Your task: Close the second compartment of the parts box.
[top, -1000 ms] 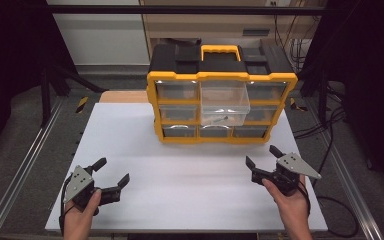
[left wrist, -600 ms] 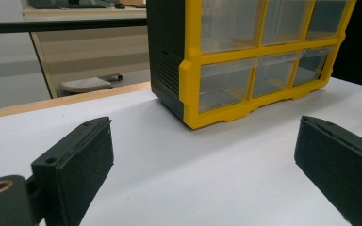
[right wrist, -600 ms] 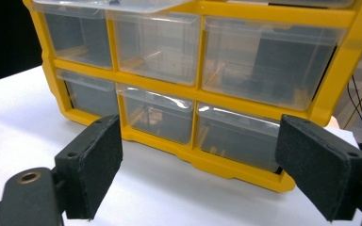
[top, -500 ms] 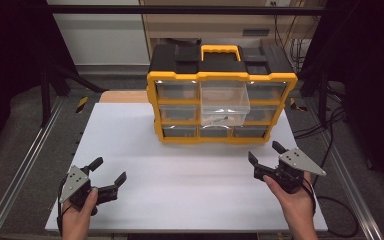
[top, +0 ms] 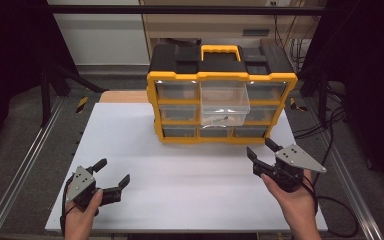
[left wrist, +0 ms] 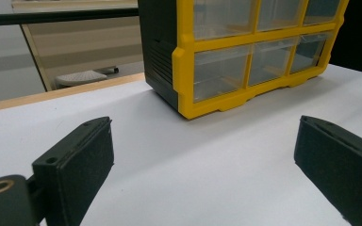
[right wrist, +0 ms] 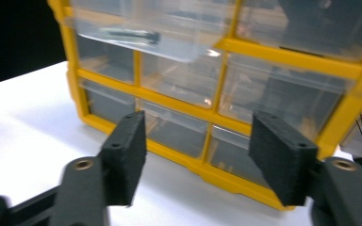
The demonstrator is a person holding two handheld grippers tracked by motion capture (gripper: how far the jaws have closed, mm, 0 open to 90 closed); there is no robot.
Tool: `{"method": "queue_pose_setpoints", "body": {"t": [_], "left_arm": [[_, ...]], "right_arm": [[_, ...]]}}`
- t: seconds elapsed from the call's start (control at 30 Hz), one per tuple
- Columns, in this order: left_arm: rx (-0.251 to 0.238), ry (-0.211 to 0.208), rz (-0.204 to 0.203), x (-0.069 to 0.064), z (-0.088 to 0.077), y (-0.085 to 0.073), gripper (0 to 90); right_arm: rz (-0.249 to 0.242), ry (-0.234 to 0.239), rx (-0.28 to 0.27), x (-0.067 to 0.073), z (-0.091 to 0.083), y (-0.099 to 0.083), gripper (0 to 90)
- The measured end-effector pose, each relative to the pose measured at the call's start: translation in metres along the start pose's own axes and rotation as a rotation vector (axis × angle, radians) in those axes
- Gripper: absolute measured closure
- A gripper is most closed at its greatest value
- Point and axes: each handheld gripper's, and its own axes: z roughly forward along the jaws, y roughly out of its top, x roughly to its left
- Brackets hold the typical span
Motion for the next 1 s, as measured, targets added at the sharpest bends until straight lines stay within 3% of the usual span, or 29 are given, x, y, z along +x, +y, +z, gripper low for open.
{"method": "queue_pose_setpoints", "body": {"t": [0.13, 0.23, 0.47, 0.6, 0.77, 1.0], "left_arm": [[0.001, -0.001, -0.002, 0.001, 0.000, 0.000, 5.4], [0.000, -0.002, -0.006, 0.001, 0.001, 0.000, 5.4], [0.004, -0.005, -0.003, -0.001, 0.002, -0.001, 5.3], [0.003, 0.002, -0.005, 0.000, 0.001, -0.001, 5.3], [0.005, -0.004, -0.002, 0.000, 0.002, 0.000, 5.4], [0.004, -0.008, 0.000, -0.001, 0.002, -0.001, 5.4]], "right_arm": [[-0.013, 0.048, -0.009, 0.006, -0.004, 0.010, 50.4], [-0.027, 0.059, -0.017, 0.011, -0.005, 0.018, 60.6], [0.027, 0.077, -0.056, 0.014, -0.001, 0.029, 78.2], [0.024, 0.089, -0.070, 0.016, 0.001, 0.035, 86.7], [0.003, 0.113, -0.084, 0.021, 0.007, 0.041, 90.0], [0.017, 0.133, -0.098, 0.028, 0.014, 0.046, 90.0]]}}
